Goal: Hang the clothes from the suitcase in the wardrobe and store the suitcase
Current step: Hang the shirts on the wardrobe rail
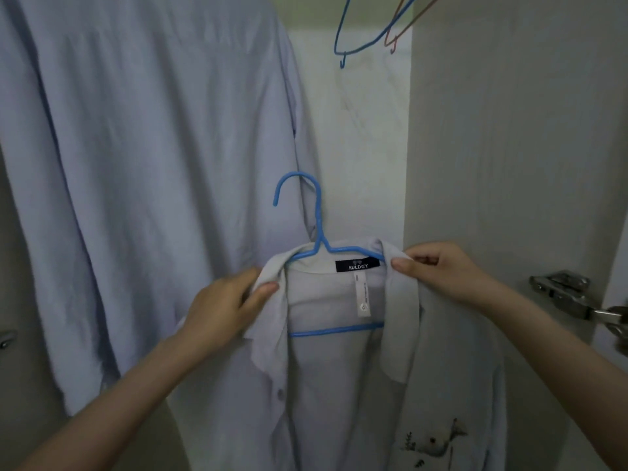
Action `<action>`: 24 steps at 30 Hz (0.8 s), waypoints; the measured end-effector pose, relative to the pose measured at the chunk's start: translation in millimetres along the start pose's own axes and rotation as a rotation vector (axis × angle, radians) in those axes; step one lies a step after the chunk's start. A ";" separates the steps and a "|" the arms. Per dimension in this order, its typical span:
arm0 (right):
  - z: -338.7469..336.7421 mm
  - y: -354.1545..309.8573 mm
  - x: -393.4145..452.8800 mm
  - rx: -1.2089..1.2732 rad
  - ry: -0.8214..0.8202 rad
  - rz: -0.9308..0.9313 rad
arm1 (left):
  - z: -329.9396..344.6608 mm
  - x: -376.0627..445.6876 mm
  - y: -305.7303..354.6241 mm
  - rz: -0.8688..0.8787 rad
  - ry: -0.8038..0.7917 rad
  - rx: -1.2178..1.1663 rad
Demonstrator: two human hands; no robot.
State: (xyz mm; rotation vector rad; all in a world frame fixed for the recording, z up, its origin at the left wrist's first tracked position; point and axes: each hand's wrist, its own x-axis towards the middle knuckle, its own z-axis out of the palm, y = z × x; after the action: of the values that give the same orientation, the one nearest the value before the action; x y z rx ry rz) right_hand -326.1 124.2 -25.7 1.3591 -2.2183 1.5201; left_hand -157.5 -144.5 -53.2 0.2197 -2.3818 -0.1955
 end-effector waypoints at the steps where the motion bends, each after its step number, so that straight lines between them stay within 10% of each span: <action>1: 1.1 0.8 2.0 -0.055 0.000 -0.018 | 5.9 1.2 0.1 -0.027 0.048 -0.031; 9: 1.0 -2.1 10.6 -0.306 -0.017 -0.074 | 11.7 15.8 6.9 -0.058 0.173 -0.097; 24: -11.8 -14.5 17.0 0.024 0.179 0.070 | -12.7 20.1 -20.0 0.048 0.289 0.063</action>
State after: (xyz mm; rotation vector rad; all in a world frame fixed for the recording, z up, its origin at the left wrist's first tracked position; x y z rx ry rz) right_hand -329.8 122.2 -0.8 1.1131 -2.1656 1.6266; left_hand -161.3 -169.2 -34.8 0.2049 -2.1050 -0.0604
